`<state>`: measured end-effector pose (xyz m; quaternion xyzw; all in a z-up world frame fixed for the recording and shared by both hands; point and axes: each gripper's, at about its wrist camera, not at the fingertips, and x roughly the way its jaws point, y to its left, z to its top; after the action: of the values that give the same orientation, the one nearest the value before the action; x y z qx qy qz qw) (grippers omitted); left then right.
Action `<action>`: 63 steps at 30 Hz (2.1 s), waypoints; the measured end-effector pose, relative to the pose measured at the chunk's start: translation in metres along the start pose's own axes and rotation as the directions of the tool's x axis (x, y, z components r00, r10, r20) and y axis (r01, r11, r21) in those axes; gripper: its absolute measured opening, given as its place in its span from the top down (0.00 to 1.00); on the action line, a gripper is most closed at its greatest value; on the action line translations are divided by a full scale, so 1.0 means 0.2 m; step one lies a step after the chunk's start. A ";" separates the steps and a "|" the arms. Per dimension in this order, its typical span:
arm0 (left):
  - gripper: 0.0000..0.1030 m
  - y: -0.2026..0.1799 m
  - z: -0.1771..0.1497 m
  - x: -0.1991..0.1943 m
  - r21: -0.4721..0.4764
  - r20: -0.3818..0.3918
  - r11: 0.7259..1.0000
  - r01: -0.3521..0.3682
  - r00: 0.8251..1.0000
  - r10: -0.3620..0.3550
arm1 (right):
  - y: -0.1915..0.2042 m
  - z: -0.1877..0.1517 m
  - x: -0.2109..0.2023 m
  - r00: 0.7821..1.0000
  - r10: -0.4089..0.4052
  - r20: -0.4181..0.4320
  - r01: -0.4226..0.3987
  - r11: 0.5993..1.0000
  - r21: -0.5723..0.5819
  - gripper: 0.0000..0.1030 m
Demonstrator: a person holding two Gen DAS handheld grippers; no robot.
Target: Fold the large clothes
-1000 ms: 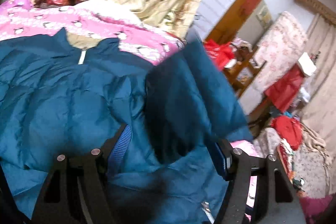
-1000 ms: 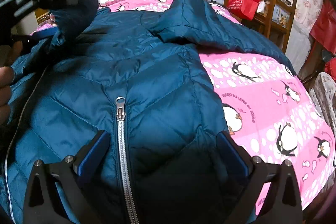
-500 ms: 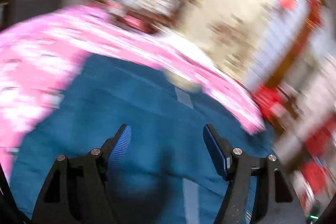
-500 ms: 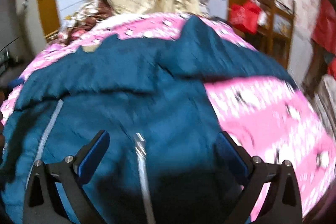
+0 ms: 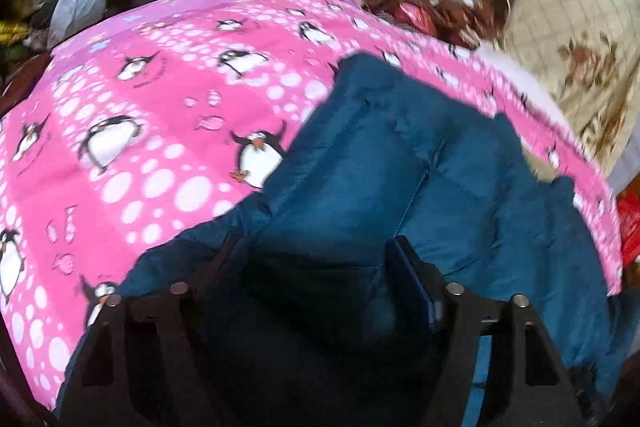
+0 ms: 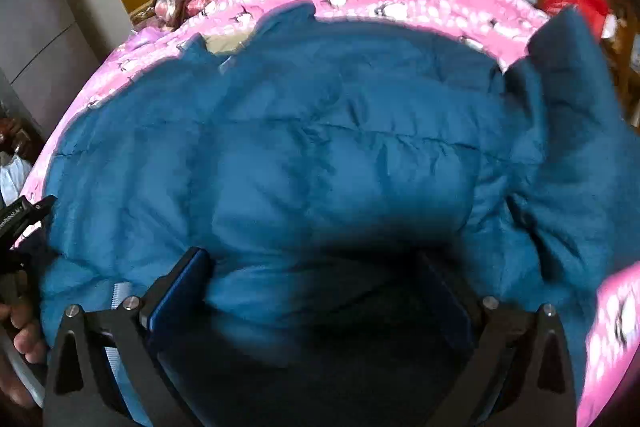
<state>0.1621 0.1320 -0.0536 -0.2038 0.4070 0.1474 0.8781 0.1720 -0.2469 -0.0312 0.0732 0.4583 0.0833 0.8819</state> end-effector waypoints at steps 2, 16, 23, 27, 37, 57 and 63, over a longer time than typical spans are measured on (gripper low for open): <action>0.46 -0.04 0.00 0.01 0.038 0.000 0.999 -0.022 1.000 0.022 | -0.05 0.04 0.02 1.000 -0.004 -0.001 0.004 1.000 0.010 0.00; 0.52 -0.07 -0.03 0.00 0.109 0.007 0.993 -0.053 0.999 0.053 | -0.03 -0.06 -0.01 0.994 -0.113 0.004 0.113 0.993 -0.025 0.00; 0.49 -0.06 -0.02 -0.02 0.098 0.015 0.994 -0.053 0.999 0.052 | -0.05 -0.06 -0.08 0.995 -0.092 0.039 0.092 0.996 0.002 0.00; 0.53 -0.09 -0.03 -0.18 0.104 0.129 0.994 -0.022 0.992 0.009 | -0.02 -0.05 -0.26 0.980 -0.088 0.179 0.088 0.996 0.008 0.00; 0.53 -0.41 -0.18 -0.10 0.416 0.017 0.907 0.067 0.997 -0.081 | -0.09 -0.04 -0.19 0.990 -0.072 0.122 0.061 0.994 0.088 0.01; 0.53 -0.43 -0.21 -0.20 0.370 -0.007 0.917 0.147 0.988 -0.155 | -1.85 -0.51 -0.68 0.843 -0.526 0.115 0.238 0.556 0.796 0.03; 0.53 -0.44 -0.22 -0.19 0.379 -0.016 0.914 0.142 0.989 -0.147 | -1.98 -0.43 -0.59 0.902 -0.375 0.212 0.106 0.671 0.734 0.00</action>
<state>0.1467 0.0298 -0.0291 -0.0586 0.4060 0.0021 0.9120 0.0665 -0.6541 -0.0669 0.3566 0.2979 -0.2318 0.8546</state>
